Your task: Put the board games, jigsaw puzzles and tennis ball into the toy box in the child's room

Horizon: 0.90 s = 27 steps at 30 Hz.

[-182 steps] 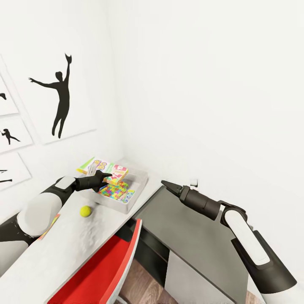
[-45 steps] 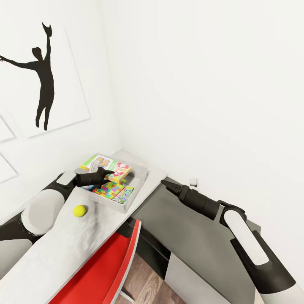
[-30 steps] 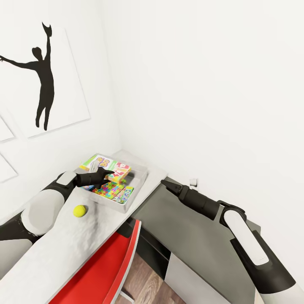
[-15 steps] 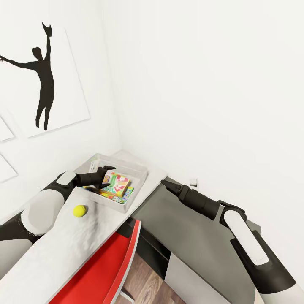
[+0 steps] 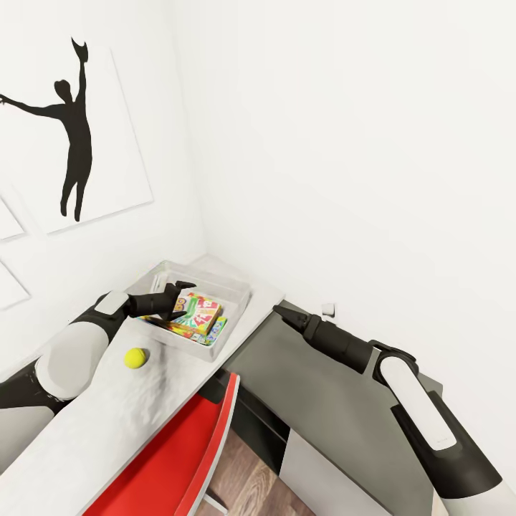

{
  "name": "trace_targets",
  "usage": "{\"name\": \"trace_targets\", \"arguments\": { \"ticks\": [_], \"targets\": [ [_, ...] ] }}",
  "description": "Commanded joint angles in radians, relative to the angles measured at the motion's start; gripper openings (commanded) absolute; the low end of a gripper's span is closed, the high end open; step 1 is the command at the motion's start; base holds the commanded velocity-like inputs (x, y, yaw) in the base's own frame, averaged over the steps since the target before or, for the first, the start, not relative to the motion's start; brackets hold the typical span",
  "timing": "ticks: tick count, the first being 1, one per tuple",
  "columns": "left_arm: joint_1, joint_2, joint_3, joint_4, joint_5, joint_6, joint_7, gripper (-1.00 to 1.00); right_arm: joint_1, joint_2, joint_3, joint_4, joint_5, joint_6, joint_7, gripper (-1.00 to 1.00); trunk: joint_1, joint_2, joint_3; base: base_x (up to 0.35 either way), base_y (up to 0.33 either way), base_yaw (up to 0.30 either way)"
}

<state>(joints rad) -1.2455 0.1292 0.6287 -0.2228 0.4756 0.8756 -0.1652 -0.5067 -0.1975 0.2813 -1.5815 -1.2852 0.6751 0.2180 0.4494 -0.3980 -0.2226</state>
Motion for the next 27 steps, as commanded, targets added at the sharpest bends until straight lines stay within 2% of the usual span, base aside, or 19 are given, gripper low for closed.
{"name": "trace_targets", "arguments": {
  "ticks": [1, 10, 19, 27],
  "targets": [
    [0.0, 0.0, 0.007, -0.002, -0.011, 0.005, -0.006, 1.0, -0.001, -0.001, 0.0, 0.0, 0.0, 0.002, 0.002, 1.0, 0.001, -0.002, -0.002, 0.0, 0.0, 0.0],
    [0.003, 0.011, 0.007, -0.008, -0.011, 0.01, -0.006, 1.0, -0.001, -0.001, -0.001, 0.0, 0.0, 0.001, 0.003, 1.0, 0.001, -0.002, -0.002, -0.006, 0.005, 0.0],
    [0.003, 0.015, 0.008, -0.01, -0.011, 0.017, -0.007, 1.0, -0.001, -0.001, -0.001, 0.0, 0.0, 0.002, 0.003, 1.0, 0.001, -0.002, -0.001, -0.16, 0.124, 0.0],
    [0.003, 0.015, 0.008, -0.01, -0.012, 0.016, -0.007, 1.0, -0.001, -0.001, -0.001, 0.0, 0.0, 0.002, 0.003, 1.0, 0.001, -0.002, 0.008, -0.038, 0.032, 0.002]
  ]
}}
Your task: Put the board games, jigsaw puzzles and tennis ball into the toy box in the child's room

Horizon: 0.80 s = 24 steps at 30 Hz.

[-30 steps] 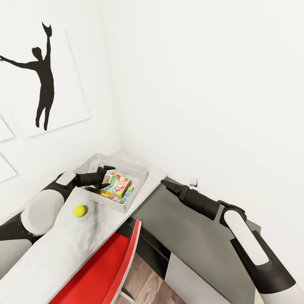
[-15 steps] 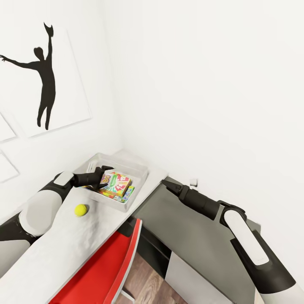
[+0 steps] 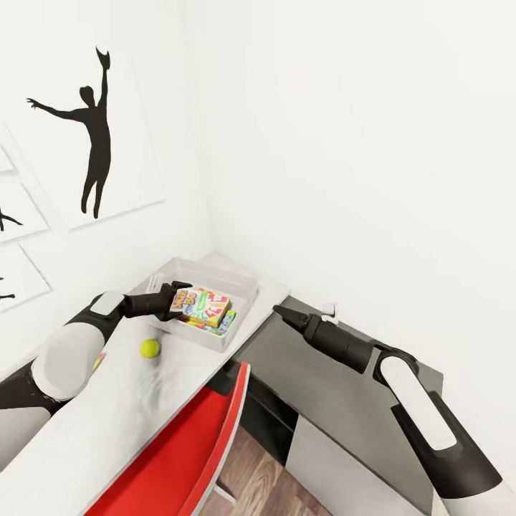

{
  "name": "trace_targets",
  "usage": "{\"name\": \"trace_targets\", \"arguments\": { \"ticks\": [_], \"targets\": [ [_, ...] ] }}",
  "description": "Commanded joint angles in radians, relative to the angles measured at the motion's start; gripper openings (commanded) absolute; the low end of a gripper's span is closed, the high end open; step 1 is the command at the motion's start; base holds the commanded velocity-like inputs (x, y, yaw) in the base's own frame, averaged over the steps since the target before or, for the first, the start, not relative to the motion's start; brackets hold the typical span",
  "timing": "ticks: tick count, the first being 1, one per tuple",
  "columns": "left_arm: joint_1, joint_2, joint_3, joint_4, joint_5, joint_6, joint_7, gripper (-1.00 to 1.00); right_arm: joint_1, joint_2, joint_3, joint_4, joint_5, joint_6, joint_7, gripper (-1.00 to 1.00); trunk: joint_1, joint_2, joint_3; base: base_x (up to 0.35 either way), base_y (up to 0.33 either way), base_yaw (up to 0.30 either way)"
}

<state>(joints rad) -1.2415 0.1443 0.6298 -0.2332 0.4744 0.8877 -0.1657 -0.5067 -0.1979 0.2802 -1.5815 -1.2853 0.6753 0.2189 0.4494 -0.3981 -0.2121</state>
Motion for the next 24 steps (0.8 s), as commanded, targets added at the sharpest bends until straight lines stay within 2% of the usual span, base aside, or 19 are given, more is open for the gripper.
{"name": "trace_targets", "arguments": {
  "ticks": [1, 12, 24],
  "targets": [
    [-0.001, 0.0, 0.007, 0.0, -0.011, 0.004, -0.006, 1.0, -0.001, -0.001, 0.001, 0.0, 0.0, 0.002, 0.002, 1.0, 0.001, -0.002, 0.0, -0.008, 0.049, 0.023],
    [-0.001, 0.0, 0.006, -0.001, -0.011, 0.004, -0.006, 1.0, -0.001, 0.0, 0.001, 0.0, 0.0, 0.002, 0.002, 1.0, 0.001, -0.002, 0.017, -0.002, 0.127, 0.076],
    [-0.001, 0.0, 0.005, -0.001, -0.011, 0.003, -0.006, 1.0, -0.001, -0.001, 0.001, 0.0, 0.0, 0.002, 0.002, 1.0, 0.001, -0.002, 0.036, 0.0, 0.018, 0.148]
  ]
}}
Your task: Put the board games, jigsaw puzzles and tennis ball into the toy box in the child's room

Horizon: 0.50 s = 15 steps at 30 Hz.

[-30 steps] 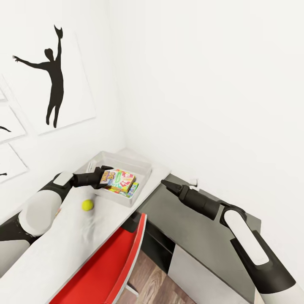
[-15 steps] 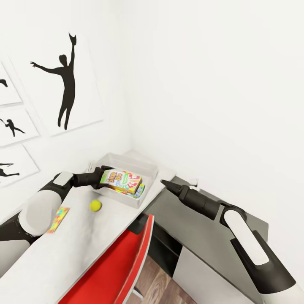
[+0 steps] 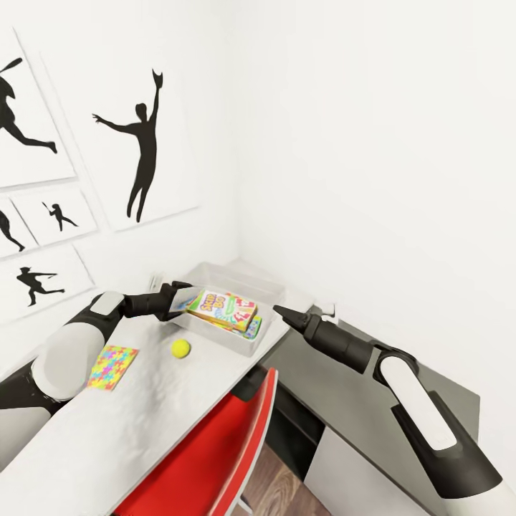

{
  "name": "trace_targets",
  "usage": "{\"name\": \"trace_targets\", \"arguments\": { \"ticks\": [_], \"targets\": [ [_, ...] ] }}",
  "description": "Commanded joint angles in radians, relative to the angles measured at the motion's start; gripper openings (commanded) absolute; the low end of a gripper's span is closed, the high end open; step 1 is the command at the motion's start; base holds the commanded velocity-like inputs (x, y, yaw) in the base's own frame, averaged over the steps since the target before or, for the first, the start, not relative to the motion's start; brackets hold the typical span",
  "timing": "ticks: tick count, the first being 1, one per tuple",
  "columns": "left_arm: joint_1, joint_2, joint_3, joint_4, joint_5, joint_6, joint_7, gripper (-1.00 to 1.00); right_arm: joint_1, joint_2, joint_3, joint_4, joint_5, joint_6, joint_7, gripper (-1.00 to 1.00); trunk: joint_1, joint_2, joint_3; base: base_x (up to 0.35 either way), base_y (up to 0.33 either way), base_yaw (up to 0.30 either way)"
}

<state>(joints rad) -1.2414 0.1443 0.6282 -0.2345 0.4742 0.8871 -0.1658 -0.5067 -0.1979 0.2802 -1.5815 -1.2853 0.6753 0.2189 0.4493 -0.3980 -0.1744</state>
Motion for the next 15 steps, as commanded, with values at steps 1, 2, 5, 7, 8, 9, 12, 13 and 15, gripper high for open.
{"name": "trace_targets", "arguments": {
  "ticks": [1, 2, 5, 7, 8, 9, 12, 13, 15],
  "targets": [
    [-0.001, 0.0, 0.007, 0.0, -0.011, 0.003, -0.006, 1.0, -0.001, -0.001, 0.0, 0.0, 0.0, 0.002, 0.002, 1.0, 0.001, -0.002, -0.001, 0.0, 0.002, 0.155],
    [-0.001, 0.0, 0.007, 0.0, -0.011, 0.003, -0.006, 1.0, -0.001, -0.001, 0.0, 0.0, 0.0, 0.002, 0.002, 1.0, 0.001, -0.002, 0.001, 0.0, 0.001, 0.156],
    [-0.001, 0.0, 0.007, 0.0, -0.011, 0.003, -0.006, 1.0, -0.001, -0.001, 0.0, 0.0, 0.0, 0.002, 0.002, 1.0, 0.001, -0.002, 0.006, 0.0, 0.001, 0.156],
    [-0.001, 0.0, 0.006, 0.0, -0.011, 0.003, -0.006, 1.0, -0.001, -0.001, 0.0, 0.0, 0.0, 0.002, 0.002, 1.0, 0.001, -0.002, 0.009, 0.0, 0.0, 0.156],
    [-0.001, 0.0, 0.006, 0.0, -0.011, 0.003, -0.006, 1.0, -0.001, -0.001, 0.0, 0.0, 0.0, 0.001, 0.002, 1.0, 0.001, -0.002, 0.01, -0.008, 0.0, 0.156],
    [-0.001, 0.0, 0.006, 0.0, -0.011, 0.003, -0.006, 1.0, -0.001, -0.001, 0.0, 0.0, 0.0, 0.001, 0.002, 1.0, 0.001, -0.002, 0.012, -0.022, 0.0, 0.156],
    [-0.001, 0.0, 0.005, 0.0, -0.011, 0.003, -0.006, 1.0, -0.001, -0.001, 0.0, 0.0, 0.0, 0.001, 0.002, 1.0, 0.001, -0.002, 0.016, -0.073, 0.002, 0.156],
    [-0.001, 0.0, 0.005, 0.0, -0.011, 0.003, -0.006, 1.0, -0.001, -0.001, 0.0, 0.0, 0.0, 0.001, 0.002, 1.0, 0.001, -0.002, 0.018, -0.101, 0.014, 0.156],
    [-0.001, 0.0, 0.005, 0.0, -0.011, 0.003, -0.006, 1.0, -0.001, -0.001, 0.0, 0.0, 0.0, 0.001, 0.002, 1.0, 0.001, -0.002, 0.021, -0.135, 0.043, 0.156]
  ]
}}
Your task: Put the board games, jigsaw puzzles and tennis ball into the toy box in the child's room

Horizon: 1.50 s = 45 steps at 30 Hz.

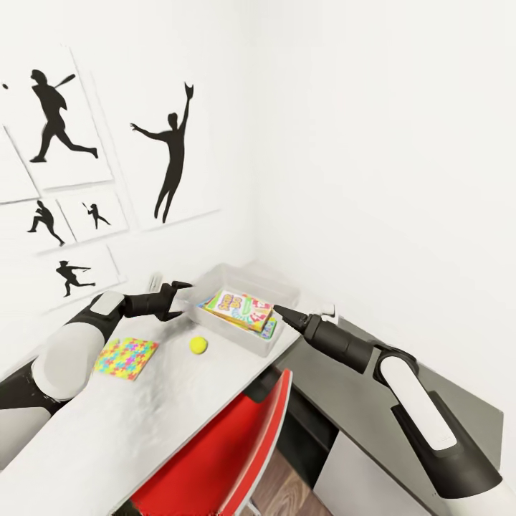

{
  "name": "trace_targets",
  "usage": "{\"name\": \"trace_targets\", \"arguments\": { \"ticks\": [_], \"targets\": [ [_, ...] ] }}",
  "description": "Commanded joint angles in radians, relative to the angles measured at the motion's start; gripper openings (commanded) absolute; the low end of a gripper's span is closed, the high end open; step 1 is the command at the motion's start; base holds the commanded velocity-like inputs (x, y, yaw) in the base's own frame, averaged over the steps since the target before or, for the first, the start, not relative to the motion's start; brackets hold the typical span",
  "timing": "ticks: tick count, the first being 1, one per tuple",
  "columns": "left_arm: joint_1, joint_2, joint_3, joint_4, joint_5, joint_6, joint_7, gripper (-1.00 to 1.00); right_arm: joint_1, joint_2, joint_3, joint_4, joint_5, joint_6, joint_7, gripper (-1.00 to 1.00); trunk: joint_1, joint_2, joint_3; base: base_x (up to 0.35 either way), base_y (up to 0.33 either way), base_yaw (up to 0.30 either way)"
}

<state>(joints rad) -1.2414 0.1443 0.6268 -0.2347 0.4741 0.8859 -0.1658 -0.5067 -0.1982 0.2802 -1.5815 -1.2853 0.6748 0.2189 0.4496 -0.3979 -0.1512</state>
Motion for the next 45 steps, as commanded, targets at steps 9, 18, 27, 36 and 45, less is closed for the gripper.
{"name": "trace_targets", "arguments": {
  "ticks": [9, 18, 27, 36, 45],
  "targets": [
    [-0.001, 0.0, 0.007, 0.0, -0.011, 0.004, -0.006, 1.0, -0.001, 0.0, 0.001, 0.0, 0.0, 0.002, 0.002, 1.0, 0.0, -0.002, 0.012, -0.174, 0.068, 0.156],
    [0.0, 0.003, 0.007, 0.0, -0.011, 0.002, -0.005, 1.0, -0.001, 0.0, 0.002, 0.0, 0.0, 0.003, 0.001, 1.0, 0.0, -0.002, 0.026, -0.044, 0.014, 0.156],
    [0.002, 0.019, 0.004, 0.0, -0.011, 0.001, -0.004, 1.0, -0.001, 0.0, 0.002, 0.0, 0.0, 0.004, 0.0, 1.0, 0.0, -0.002, 0.039, -0.003, 0.001, 0.156],
    [0.005, 0.025, 0.004, 0.0, -0.012, 0.0, -0.004, 1.0, -0.001, 0.0, 0.002, 0.0, 0.0, 0.003, 0.0, 1.0, 0.0, -0.002, 0.044, 0.0, 0.0, 0.064],
    [0.005, 0.026, 0.003, 0.0, -0.012, -0.001, -0.004, 1.0, -0.001, 0.0, 0.002, 0.0, 0.0, 0.003, 0.0, 1.0, 0.0, -0.002, 0.044, 0.0, 0.0, 0.003]
  ]
}}
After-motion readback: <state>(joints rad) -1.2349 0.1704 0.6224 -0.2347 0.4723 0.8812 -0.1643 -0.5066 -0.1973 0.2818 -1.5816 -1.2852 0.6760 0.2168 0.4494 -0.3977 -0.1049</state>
